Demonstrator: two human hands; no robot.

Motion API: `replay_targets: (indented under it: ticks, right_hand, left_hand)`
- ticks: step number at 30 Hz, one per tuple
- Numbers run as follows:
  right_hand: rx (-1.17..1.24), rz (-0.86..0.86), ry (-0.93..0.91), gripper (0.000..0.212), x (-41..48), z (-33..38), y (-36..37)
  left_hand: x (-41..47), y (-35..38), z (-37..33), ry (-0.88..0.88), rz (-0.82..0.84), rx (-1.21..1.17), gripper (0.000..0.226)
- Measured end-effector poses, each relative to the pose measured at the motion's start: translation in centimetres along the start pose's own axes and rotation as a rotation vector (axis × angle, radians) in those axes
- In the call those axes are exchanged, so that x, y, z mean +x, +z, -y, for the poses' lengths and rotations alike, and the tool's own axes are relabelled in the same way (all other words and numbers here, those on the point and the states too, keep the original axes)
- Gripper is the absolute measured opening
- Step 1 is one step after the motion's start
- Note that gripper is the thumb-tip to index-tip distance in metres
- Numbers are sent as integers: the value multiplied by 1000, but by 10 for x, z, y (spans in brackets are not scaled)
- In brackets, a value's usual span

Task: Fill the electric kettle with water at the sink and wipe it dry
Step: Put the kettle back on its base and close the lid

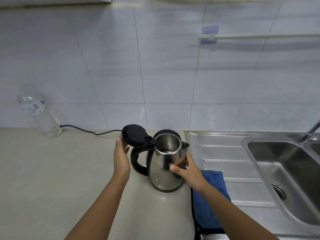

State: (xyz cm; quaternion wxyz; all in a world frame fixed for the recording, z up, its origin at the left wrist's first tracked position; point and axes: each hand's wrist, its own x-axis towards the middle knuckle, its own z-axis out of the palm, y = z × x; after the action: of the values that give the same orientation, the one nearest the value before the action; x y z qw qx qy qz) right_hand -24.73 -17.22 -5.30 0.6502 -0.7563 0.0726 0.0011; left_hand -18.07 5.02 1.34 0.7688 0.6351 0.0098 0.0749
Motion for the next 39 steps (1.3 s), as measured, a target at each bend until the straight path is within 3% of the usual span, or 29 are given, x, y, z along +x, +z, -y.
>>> replay_targets:
  ticks: [3, 10, 14, 22, 27, 35, 39]
  right_hand:
    - [-17, 2, 2, 100, -1, 0, 0]
    - [-21, 7, -3, 100, -2, 0, 1]
    - [-27, -12, -17, 99, -4, 0, 3]
    - [20, -8, -20, 103, -5, -3, 1]
    - [25, -23, -24, 98, -6, -2, 2]
    - [8, -50, -16, 80, -8, -2, 3]
    - [17, -49, -12, 93, -6, -4, 4]
  left_hand:
    - [2, 24, -26, -75, 105, -35, 50]
    - [5, 54, -41, 132, 260, 358, 38]
    - [2, 76, -38, 211, 380, 631, 47]
    - [7, 86, -27, 268, 392, 899, 20]
    - [3, 94, -15, 427, 328, 1111, 26]
    - [4, 97, -11, 482, 317, 1156, 28]
    - [9, 97, -10, 520, 324, 1201, 27]
